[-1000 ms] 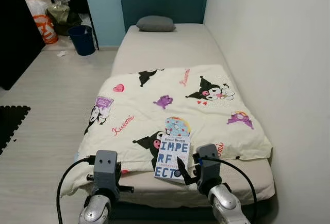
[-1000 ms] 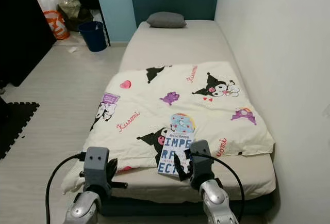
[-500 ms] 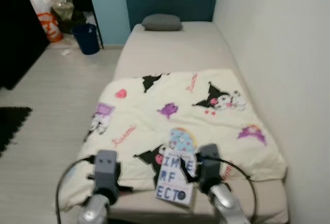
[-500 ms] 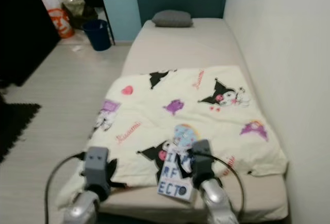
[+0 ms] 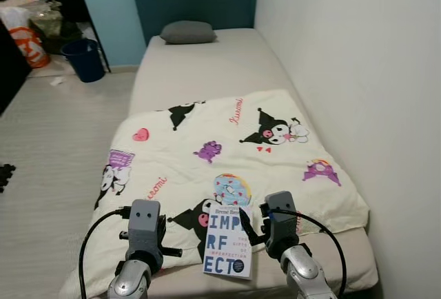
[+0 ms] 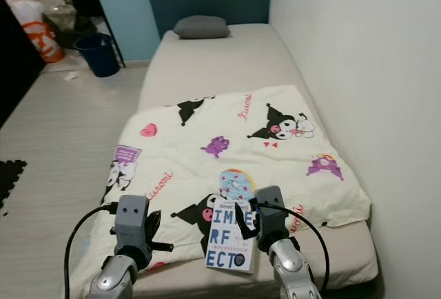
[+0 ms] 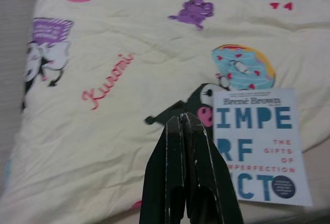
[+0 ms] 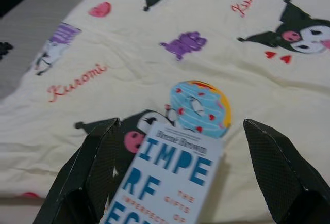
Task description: Clean up the room
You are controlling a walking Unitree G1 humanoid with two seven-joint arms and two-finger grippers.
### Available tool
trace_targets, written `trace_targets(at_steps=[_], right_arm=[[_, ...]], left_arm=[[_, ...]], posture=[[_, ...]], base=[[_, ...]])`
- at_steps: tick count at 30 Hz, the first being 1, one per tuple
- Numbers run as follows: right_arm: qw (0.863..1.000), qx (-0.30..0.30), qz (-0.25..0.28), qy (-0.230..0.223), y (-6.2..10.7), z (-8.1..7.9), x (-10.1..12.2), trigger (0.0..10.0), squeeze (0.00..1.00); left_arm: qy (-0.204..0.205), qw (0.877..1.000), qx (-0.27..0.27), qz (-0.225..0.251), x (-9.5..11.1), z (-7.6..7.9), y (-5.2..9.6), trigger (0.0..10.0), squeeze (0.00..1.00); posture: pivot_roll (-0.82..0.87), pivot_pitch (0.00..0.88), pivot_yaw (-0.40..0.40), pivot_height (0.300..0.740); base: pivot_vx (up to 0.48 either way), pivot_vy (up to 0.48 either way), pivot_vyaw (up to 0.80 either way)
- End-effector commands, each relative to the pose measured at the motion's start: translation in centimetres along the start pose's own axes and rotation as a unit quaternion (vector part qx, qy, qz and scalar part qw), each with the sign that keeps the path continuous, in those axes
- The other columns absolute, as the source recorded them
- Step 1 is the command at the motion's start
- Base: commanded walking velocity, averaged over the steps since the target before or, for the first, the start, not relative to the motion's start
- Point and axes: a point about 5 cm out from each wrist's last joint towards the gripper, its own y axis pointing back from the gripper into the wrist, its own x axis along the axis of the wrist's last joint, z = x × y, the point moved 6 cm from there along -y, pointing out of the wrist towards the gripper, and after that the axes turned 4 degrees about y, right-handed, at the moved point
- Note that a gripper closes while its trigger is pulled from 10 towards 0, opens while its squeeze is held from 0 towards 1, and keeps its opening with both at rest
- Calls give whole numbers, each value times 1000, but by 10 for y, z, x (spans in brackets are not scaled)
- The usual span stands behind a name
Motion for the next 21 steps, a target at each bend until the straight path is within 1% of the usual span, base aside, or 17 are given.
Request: trace_targets(at_steps=[1, 11, 15, 16, 21], right_arm=[[1000, 2, -11, -10, 3, -3, -8, 10000, 0], [1000, 5, -20, -22, 0, -5, -8, 10000, 0], [999, 4, -19, -32, 0, -5, -8, 10000, 0], [999, 5, -16, -36, 0, -5, -7, 10000, 0], [999, 5, -16, -35, 0, -5, -7, 10000, 0]], left_arm=[[-1, 1000, 8, -8, -5, -4, 3, 10000, 0], [-5, 1000, 18, -19, -10, -8, 5, 10000, 0], [-10, 1000, 19, -22, -11, -8, 4, 10000, 0], [-11, 999, 19, -23, -12, -8, 4, 10000, 0], [-21, 999, 19, -20, -10, -8, 4, 10000, 0]], posture=[[4, 167, 24, 740], [5, 159, 20, 740], [5, 156, 20, 730], [5, 157, 20, 720], [6, 157, 18, 705]], base=[[0, 0, 0], [0, 0, 0], [0, 0, 0], [0, 0, 0], [0, 0, 0]])
